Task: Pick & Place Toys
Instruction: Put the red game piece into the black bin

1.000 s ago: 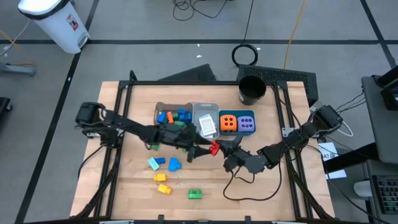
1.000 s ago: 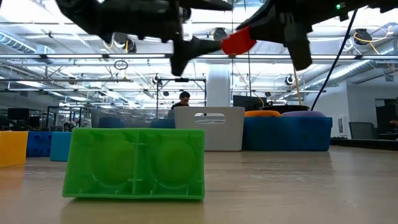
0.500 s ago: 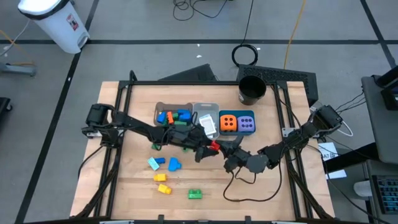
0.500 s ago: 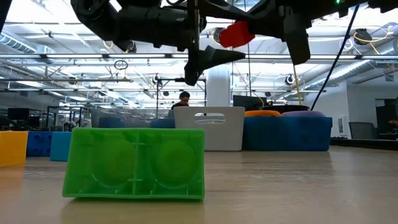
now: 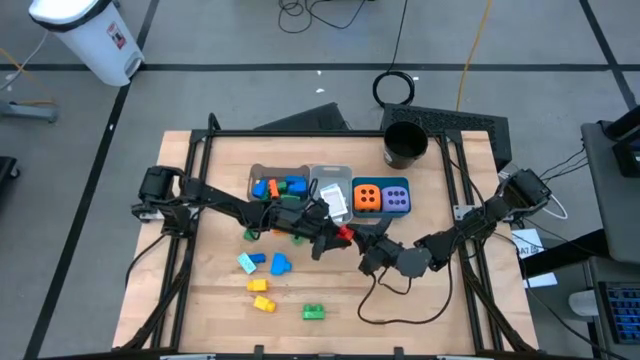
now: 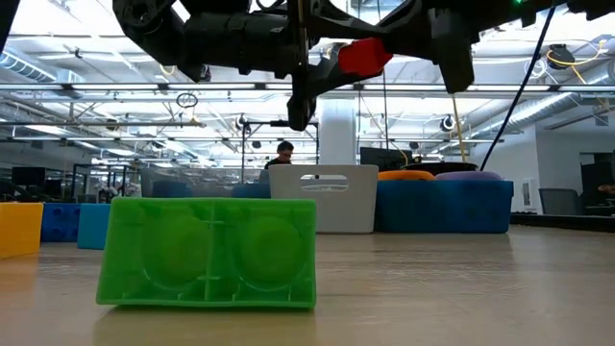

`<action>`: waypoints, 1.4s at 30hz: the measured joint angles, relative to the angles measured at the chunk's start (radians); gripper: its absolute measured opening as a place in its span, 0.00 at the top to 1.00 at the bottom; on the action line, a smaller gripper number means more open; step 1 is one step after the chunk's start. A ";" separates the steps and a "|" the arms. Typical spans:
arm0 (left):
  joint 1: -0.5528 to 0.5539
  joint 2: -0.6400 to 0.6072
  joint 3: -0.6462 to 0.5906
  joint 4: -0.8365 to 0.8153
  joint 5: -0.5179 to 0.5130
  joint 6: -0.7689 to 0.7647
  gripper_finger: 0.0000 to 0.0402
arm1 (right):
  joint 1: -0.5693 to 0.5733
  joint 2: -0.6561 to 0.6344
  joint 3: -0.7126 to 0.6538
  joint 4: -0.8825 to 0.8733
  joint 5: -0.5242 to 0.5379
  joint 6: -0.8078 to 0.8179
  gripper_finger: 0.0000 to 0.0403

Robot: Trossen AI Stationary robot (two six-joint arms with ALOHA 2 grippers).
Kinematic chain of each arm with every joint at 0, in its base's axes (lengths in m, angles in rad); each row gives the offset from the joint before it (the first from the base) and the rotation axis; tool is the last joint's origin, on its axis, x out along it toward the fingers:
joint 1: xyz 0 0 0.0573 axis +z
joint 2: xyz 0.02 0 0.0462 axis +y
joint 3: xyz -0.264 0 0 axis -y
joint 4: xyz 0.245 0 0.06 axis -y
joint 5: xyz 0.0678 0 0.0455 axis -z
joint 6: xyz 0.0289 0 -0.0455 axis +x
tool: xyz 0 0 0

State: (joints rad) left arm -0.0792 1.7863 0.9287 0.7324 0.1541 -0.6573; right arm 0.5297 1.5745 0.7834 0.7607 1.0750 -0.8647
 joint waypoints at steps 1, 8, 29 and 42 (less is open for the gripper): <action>0.006 0.000 0.000 0.002 0.005 0.001 0.62 | 0.000 0.000 0.000 0.000 -0.001 0.040 0.87; 0.040 -0.002 -0.001 0.003 0.057 0.009 0.62 | -0.002 -0.001 0.000 -0.003 0.000 0.242 0.69; 0.017 -0.383 -0.122 -0.494 -0.402 0.197 0.62 | -0.004 -0.011 0.004 -0.034 -0.065 0.351 0.58; 0.122 -0.546 -0.460 -0.446 -0.717 0.011 0.61 | -0.026 -0.011 0.004 -0.036 -0.115 0.371 0.60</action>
State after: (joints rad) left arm 0.0430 1.2407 0.4685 0.2862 -0.5627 -0.6463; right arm 0.5034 1.5631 0.7872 0.7250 0.9600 -0.4936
